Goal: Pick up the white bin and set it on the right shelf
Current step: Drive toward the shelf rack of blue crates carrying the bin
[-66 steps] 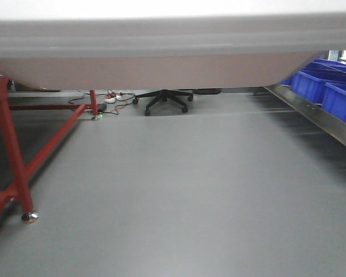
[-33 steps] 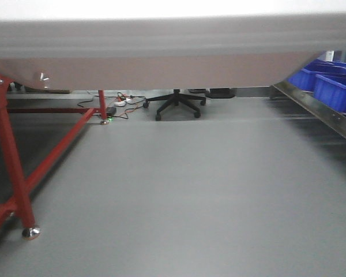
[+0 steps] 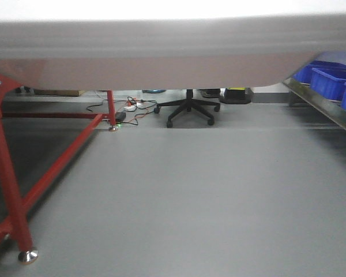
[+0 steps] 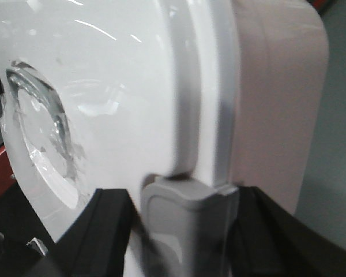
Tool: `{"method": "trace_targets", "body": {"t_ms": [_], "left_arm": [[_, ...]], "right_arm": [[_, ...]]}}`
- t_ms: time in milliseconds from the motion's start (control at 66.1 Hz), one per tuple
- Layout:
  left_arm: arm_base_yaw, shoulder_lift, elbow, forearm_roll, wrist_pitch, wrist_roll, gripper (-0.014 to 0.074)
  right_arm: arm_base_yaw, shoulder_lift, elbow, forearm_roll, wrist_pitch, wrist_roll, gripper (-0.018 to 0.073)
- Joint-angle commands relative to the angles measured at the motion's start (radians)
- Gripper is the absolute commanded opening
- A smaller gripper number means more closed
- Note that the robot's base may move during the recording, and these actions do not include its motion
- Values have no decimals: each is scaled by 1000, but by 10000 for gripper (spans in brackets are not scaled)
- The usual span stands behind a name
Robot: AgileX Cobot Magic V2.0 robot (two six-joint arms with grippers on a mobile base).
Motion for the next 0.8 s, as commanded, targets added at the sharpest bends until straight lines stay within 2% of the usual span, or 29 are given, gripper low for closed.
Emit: {"method": "trace_targets", "body": {"t_ms": [0,787], "left_arm": [[-20,-11,-35,-176,171,11,220],[-20,-11,-35,-176,171,11,220]], "right_arm": [[14,-13,-29,219,125,-12,327],[14,-13,-29,219,125,-12,327]]}}
